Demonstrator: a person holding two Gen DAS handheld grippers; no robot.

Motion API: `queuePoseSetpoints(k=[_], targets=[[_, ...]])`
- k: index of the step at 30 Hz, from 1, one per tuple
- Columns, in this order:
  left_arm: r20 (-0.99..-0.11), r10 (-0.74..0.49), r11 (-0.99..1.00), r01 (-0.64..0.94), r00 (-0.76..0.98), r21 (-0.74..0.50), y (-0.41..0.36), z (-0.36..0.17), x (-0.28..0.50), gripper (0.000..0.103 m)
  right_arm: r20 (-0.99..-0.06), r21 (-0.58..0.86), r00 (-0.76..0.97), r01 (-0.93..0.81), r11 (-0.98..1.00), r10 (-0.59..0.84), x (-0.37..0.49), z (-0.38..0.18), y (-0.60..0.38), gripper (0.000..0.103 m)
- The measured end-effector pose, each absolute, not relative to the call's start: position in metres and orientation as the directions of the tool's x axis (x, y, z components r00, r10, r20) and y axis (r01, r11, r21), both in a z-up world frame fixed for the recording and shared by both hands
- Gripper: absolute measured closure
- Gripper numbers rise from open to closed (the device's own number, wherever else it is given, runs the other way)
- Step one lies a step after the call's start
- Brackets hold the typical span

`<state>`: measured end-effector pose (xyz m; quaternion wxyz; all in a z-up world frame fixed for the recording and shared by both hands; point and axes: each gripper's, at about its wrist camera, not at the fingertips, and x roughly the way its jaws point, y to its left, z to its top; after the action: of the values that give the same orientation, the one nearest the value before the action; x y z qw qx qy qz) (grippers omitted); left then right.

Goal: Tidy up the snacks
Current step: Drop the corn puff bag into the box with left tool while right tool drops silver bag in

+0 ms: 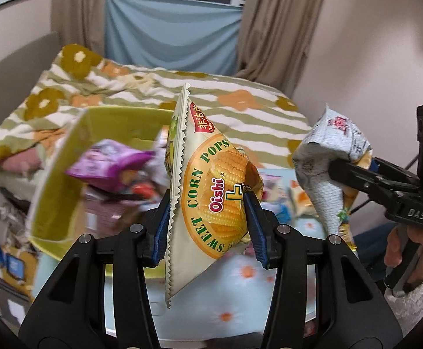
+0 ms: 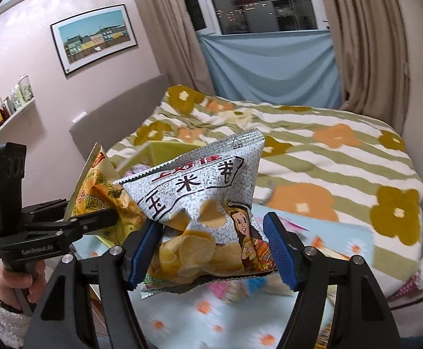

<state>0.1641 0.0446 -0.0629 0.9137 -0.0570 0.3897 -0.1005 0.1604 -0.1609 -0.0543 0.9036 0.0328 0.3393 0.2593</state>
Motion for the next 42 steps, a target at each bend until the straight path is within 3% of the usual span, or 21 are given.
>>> queuePoseSetpoints(k=[12,13,16,24,42], targets=[[-0.802,-0.216,0.975,0.166,0.557,-0.148,0.111,-0.114,0.221,0.056,-0.616,0.306,0.61,-0.399,0.865,0.499,0.199,-0.067,-0.075,0.036],[-0.808,-0.22,0.973,0.182,0.547,-0.142,0.11,-0.119,0.225,0.049,-0.62,0.311,0.608,-0.389,0.867,0.496,0.201,-0.068,-0.073,0.036],[-0.817,-0.233,0.965,0.227,0.527,-0.128,0.108,-0.132,0.229,0.0,-0.638,0.322,0.601,-0.359,0.876,0.482,0.207,-0.078,-0.066,0.036],[-0.788,-0.285,0.953,0.251,0.546,-0.171,0.142,-0.124,0.222,0.0,-0.671,0.327,0.592,-0.305,0.895,0.447,0.211,-0.088,-0.043,0.036],[-0.761,-0.249,0.967,0.194,0.599,-0.164,0.203,-0.099,0.231,0.0,-0.678,0.294,0.599,-0.31,0.904,0.426,0.255,-0.077,0.02,0.033]])
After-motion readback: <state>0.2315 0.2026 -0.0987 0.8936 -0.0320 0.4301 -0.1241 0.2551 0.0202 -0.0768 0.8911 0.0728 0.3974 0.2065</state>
